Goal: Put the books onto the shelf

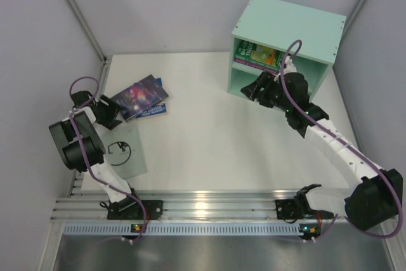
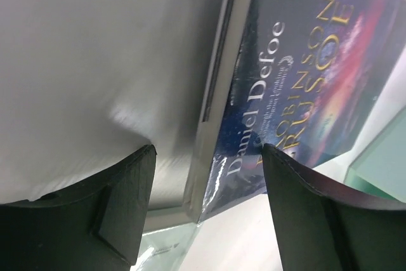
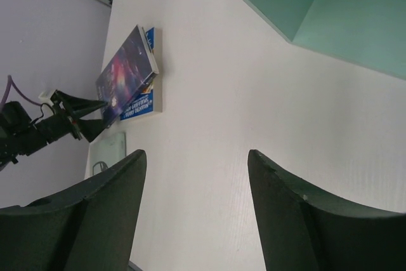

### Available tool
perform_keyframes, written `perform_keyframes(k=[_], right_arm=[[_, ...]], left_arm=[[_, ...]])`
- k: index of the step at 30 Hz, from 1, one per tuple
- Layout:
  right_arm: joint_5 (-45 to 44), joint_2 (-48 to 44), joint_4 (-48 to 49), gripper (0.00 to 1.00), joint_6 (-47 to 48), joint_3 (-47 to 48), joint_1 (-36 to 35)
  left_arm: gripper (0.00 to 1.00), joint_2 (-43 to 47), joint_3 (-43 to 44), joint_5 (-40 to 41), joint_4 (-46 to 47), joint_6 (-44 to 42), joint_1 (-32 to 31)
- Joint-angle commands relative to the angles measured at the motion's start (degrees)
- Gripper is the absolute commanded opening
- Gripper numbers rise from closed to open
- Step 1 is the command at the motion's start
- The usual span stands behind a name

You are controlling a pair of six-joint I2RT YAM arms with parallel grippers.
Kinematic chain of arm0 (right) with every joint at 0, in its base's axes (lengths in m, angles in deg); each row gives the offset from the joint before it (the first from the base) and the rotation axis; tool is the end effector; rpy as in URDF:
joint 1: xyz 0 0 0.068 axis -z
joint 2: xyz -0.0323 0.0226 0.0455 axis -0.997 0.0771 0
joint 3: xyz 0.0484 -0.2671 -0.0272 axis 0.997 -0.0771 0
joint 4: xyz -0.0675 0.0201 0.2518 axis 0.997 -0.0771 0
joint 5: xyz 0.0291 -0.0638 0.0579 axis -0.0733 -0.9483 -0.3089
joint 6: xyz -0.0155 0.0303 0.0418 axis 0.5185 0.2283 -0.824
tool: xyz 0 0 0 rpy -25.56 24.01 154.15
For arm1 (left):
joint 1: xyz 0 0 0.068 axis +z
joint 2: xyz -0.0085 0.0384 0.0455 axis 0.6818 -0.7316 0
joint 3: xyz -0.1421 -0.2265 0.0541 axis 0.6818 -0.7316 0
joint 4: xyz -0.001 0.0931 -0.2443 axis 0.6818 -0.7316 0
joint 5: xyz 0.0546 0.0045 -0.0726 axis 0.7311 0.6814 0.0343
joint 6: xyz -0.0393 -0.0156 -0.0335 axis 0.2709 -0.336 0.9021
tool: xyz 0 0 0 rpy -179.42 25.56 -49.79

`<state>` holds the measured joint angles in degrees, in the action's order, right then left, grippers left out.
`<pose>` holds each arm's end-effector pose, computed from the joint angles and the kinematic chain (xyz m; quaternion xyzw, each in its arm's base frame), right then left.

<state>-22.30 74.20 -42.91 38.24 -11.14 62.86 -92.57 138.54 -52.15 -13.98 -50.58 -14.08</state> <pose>0.2537 0.1114 0.3266 0.0903 0.8145 0.3464 0.4565 0.3264 0.1619 0.1567 -0.4431 0.8212 -0.2378 0.2698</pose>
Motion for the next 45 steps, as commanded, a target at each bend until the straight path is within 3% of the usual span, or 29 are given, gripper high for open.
perform_keyframes(k=[1,6,10,16,22,29,32,40,42,45], right_arm=[[-0.72,-1.67,3.31,0.65,-0.25,0.42,-0.48],[-0.63,-1.76,3.14,0.66,-0.34,0.33,-0.48],[-0.98,-2.37,2.78,0.67,0.36,-0.02,-0.4],[0.24,-4.04,2.78,0.7,0.63,-0.9,-0.57],[2.71,-6.59,3.92,0.74,-1.38,-3.18,-0.66],[4.99,-9.49,4.28,0.78,-3.32,-7.31,-1.1],[5.0,-10.81,4.01,0.86,-3.68,-9.16,-1.54],[4.82,-12.04,4.01,0.92,-7.35,-13.99,-2.85],[5.34,-12.66,6.64,1.0,-9.9,-16.88,-3.03],[5.96,-13.27,11.82,1.0,-15.26,-21.62,-3.38]], left_arm=[[0.73,-1.59,-2.56,-5.33,9.83,2.76,0.18],[0.65,-3.44,-2.74,-8.23,14.05,5.32,0.45],[0.32,-2.66,-2.74,-10.87,16.97,6.9,0.63],[0.01,1.56,-1.16,-18.07,20.48,11.55,0.71],[0.0,5.43,-4.15,-25.71,36.63,25.33,0.71],[0.0,10.35,-6.52,-29.06,40.44,30.1,0.54],[0.0,12.72,-8.01,-29.59,40.0,30.11,-0.34],[0.0,20.01,-14.16,-30.48,38.42,27.92,-10.7],[0.0,23.26,-17.14,-29.6,38.77,27.65,-14.47],[0.0,27.04,-19.87,-29.16,39.47,26.86,-20.35]])
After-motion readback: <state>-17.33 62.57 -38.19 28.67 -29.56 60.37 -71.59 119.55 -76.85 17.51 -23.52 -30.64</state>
